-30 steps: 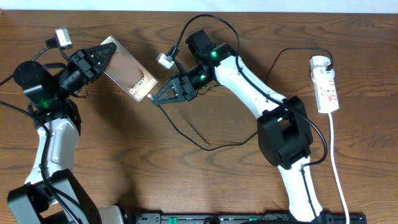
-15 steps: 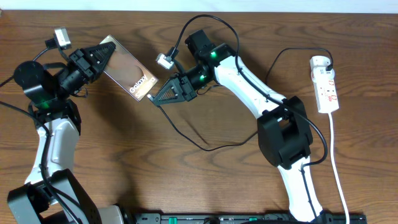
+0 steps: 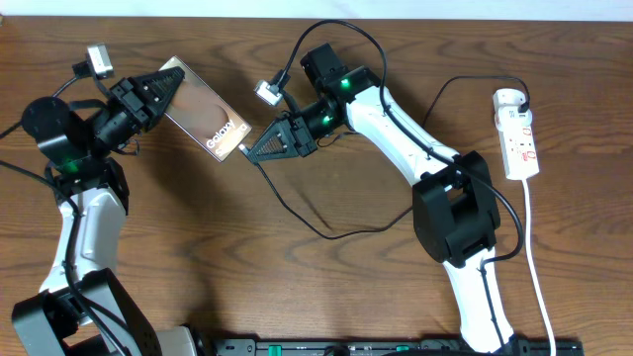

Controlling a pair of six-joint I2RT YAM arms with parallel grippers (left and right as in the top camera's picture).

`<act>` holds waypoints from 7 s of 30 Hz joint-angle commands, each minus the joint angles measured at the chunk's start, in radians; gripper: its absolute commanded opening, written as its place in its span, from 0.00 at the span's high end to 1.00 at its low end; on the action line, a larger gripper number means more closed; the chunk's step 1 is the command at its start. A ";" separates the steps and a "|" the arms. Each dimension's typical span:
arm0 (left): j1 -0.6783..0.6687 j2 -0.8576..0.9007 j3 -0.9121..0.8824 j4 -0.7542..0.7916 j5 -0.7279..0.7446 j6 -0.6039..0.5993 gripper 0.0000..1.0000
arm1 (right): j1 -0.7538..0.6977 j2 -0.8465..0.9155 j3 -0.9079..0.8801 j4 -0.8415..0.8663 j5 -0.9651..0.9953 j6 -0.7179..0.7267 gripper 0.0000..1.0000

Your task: Plug charger to phone and switch on socket

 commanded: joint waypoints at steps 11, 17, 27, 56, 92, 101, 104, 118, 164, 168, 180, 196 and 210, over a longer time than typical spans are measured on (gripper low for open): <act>-0.002 -0.011 -0.003 0.010 0.042 -0.012 0.93 | 0.000 -0.027 0.015 0.003 -0.025 0.006 0.99; -0.013 -0.011 -0.003 0.010 0.040 -0.011 0.92 | 0.001 -0.027 0.015 0.006 -0.025 0.006 0.99; -0.031 -0.011 -0.003 0.011 0.031 -0.011 0.93 | 0.005 -0.027 0.015 0.006 -0.025 0.006 0.99; -0.031 -0.011 -0.003 0.024 -0.009 -0.011 0.93 | 0.022 -0.027 0.015 0.005 -0.025 0.006 0.99; -0.031 -0.011 -0.003 0.130 0.210 0.004 0.93 | 0.009 -0.027 0.015 0.014 -0.025 0.006 0.99; -0.028 -0.011 -0.003 0.130 0.188 0.020 0.93 | 0.008 -0.027 0.015 0.014 -0.025 0.006 0.63; -0.018 -0.011 -0.003 0.130 0.188 0.023 0.93 | 0.008 -0.027 0.015 0.014 -0.025 0.006 0.45; 0.117 -0.011 -0.003 0.104 0.188 0.030 0.93 | -0.013 -0.027 0.015 0.014 0.150 0.043 0.01; 0.023 0.311 -0.005 -0.997 -0.362 0.740 0.93 | -0.050 -0.027 0.015 0.009 1.087 0.443 0.01; 0.023 0.311 -0.005 -0.997 -0.362 0.740 0.93 | -0.050 -0.027 0.015 0.009 1.087 0.443 0.01; 0.024 0.310 -0.005 -1.069 -0.364 0.740 0.58 | -0.049 -0.027 0.015 0.008 1.086 0.443 0.01; 0.024 0.310 -0.004 -1.282 -0.719 0.729 0.26 | -0.047 -0.027 0.015 0.005 1.086 0.443 0.01; 0.024 0.310 -0.004 -1.367 -0.839 0.730 0.21 | -0.041 -0.027 0.015 0.003 1.086 0.443 0.01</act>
